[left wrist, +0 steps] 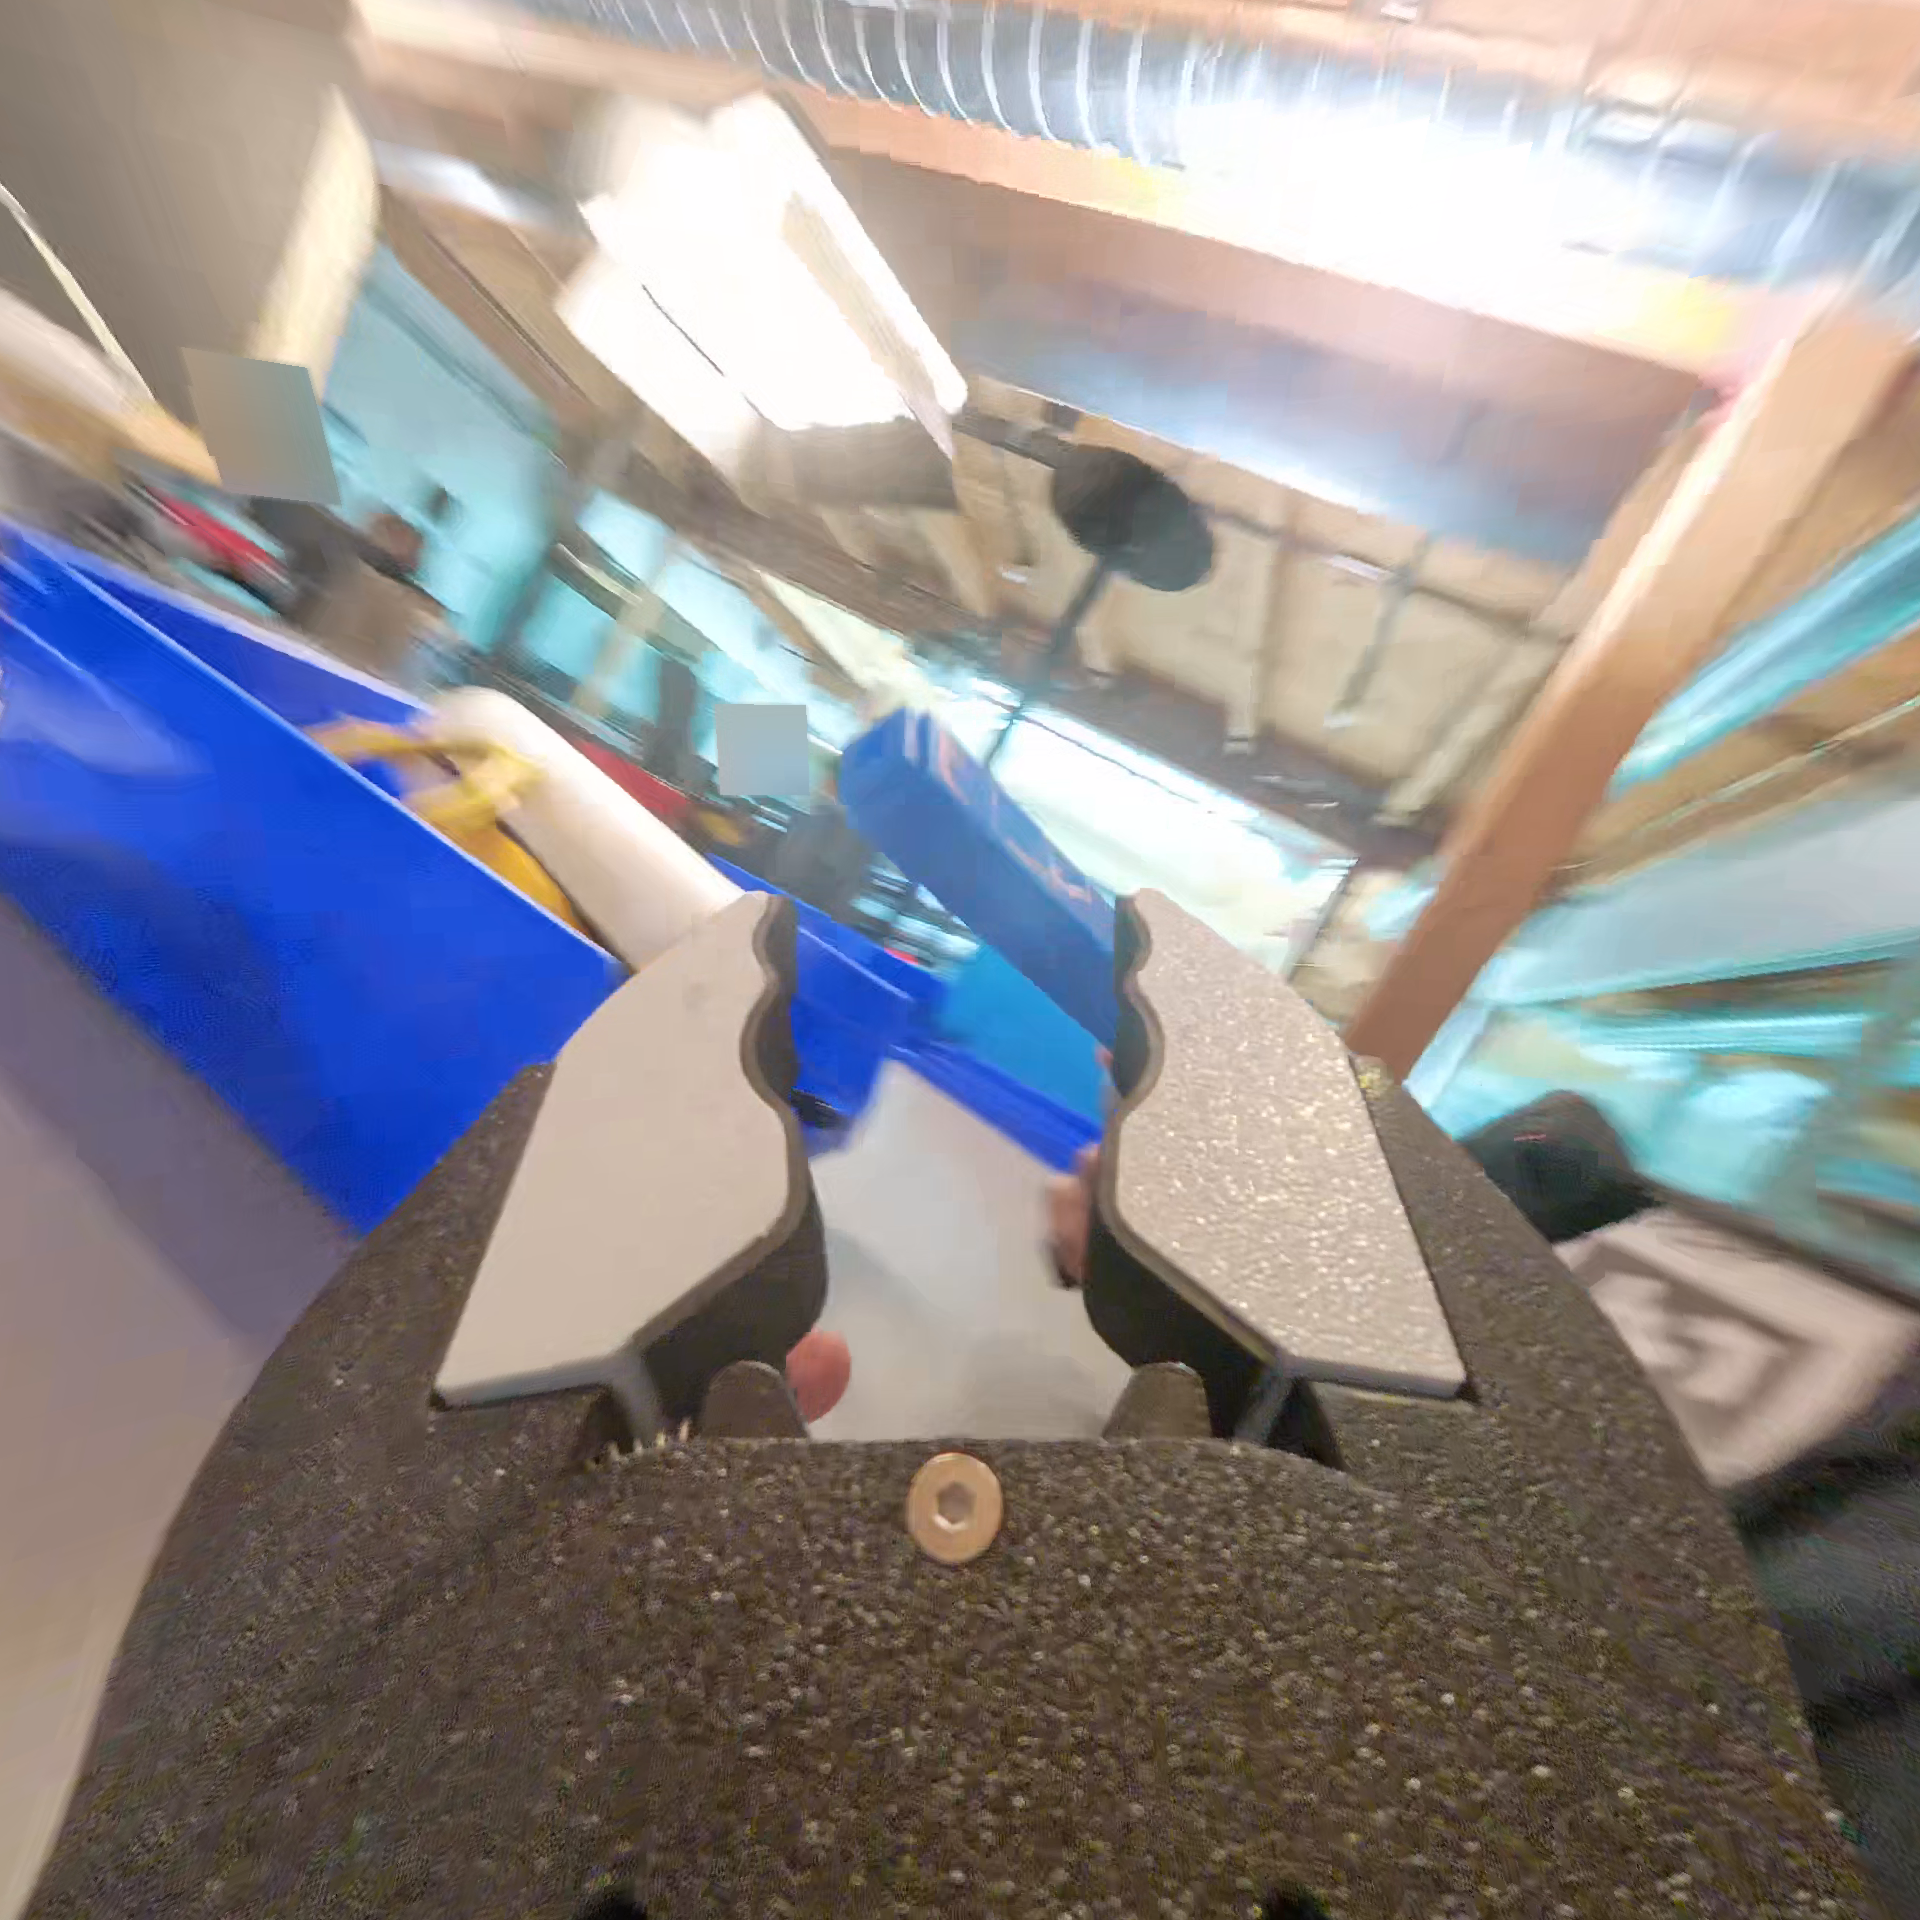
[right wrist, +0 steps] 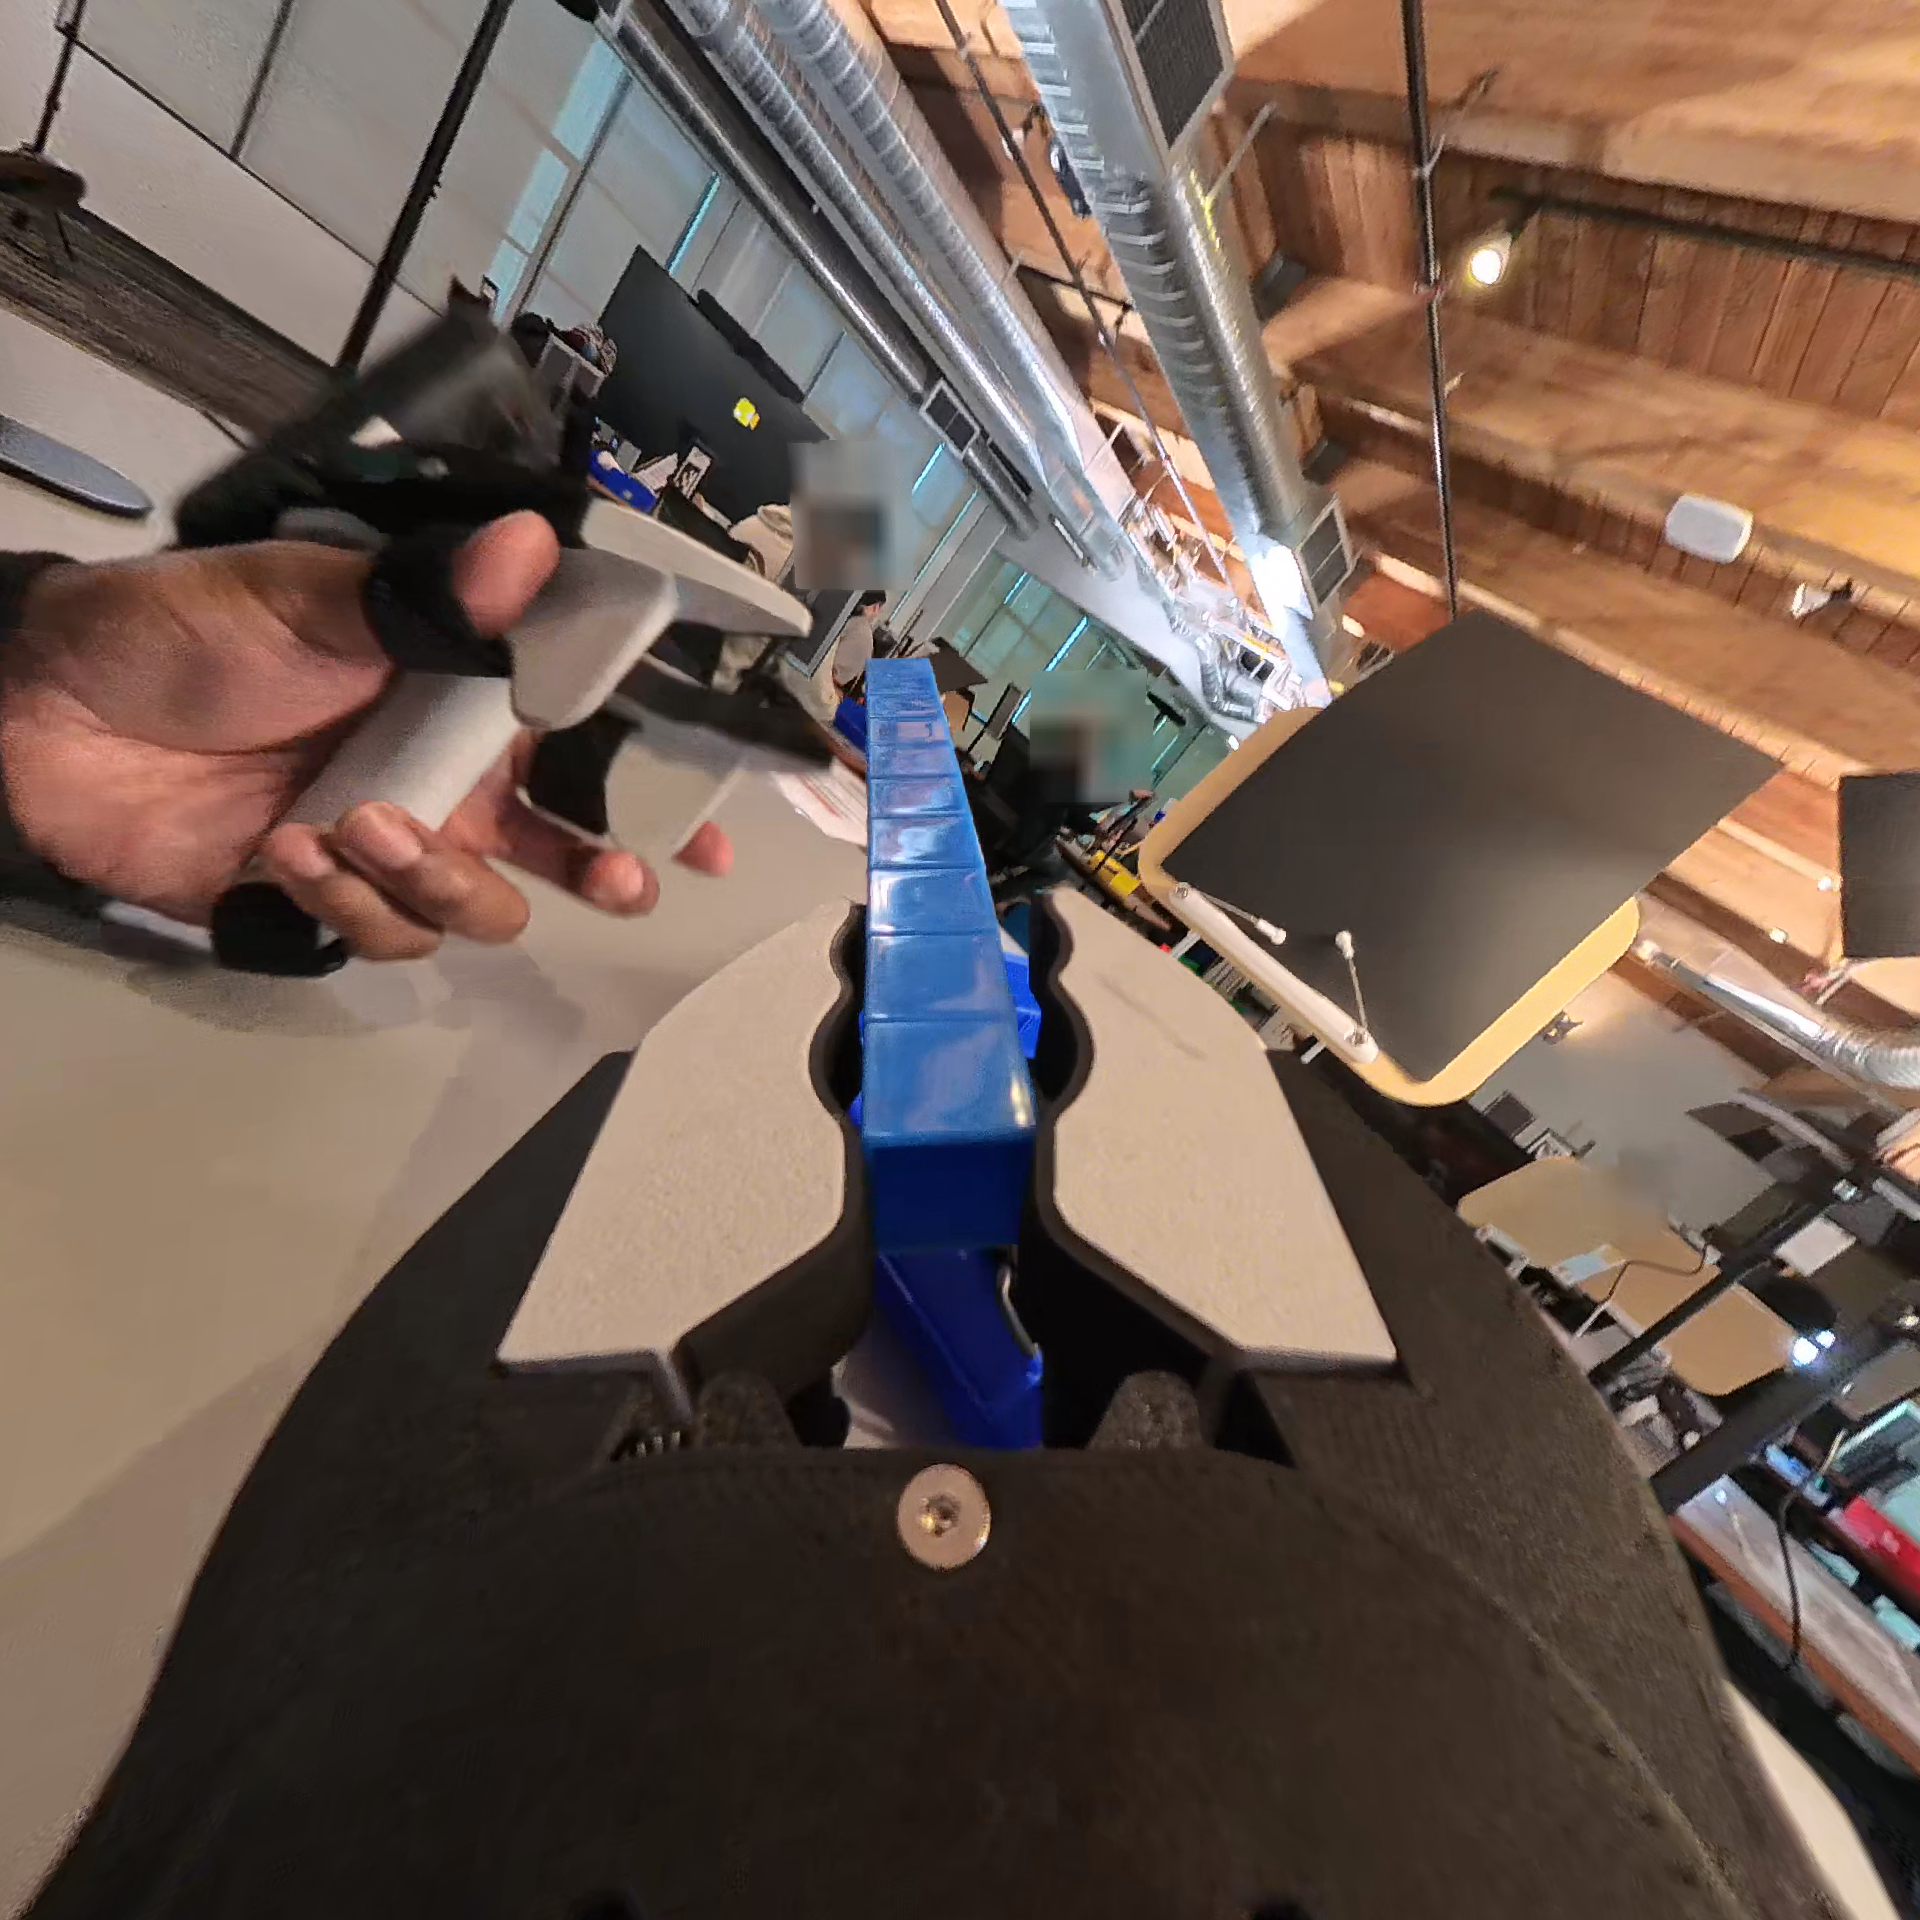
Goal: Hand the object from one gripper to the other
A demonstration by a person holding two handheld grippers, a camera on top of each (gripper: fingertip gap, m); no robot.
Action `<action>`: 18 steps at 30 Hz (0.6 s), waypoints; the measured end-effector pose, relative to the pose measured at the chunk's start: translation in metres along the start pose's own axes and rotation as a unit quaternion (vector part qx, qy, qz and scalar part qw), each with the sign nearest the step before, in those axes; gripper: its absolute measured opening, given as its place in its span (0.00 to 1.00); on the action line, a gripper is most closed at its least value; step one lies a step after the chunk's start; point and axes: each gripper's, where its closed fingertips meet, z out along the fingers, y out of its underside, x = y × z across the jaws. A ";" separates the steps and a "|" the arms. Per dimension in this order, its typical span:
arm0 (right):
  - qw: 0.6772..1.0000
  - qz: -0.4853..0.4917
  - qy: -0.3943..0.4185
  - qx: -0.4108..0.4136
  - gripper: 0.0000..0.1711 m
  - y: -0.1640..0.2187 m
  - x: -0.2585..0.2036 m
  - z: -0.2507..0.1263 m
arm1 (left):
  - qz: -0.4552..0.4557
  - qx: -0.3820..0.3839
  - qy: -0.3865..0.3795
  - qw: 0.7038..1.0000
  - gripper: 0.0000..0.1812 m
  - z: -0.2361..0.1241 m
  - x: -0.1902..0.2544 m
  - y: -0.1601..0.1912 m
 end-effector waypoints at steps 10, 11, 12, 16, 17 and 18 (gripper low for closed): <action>0.995 -0.053 -0.070 0.049 0.18 -0.016 -0.033 -0.003 | -0.151 -0.138 0.206 0.957 0.24 0.012 0.061 0.058; 0.994 -0.053 -0.078 0.049 0.18 -0.016 -0.036 -0.003 | -0.140 -0.139 0.213 0.957 0.18 0.011 0.064 0.060; 0.994 -0.055 -0.084 0.050 0.18 -0.016 -0.038 -0.003 | -0.129 -0.134 0.217 0.958 0.15 0.010 0.065 0.059; 0.992 -0.051 -0.105 0.048 0.18 -0.015 -0.046 -0.003 | -0.105 -0.121 0.224 0.961 0.14 0.008 0.067 0.056; 0.992 -0.051 -0.105 0.040 0.18 -0.012 -0.046 -0.002 | -0.091 -0.117 0.222 0.964 0.14 0.007 0.067 0.055; 0.993 -0.054 -0.100 0.034 0.17 -0.011 -0.045 -0.001 | -0.077 -0.115 0.219 0.966 0.14 0.007 0.066 0.054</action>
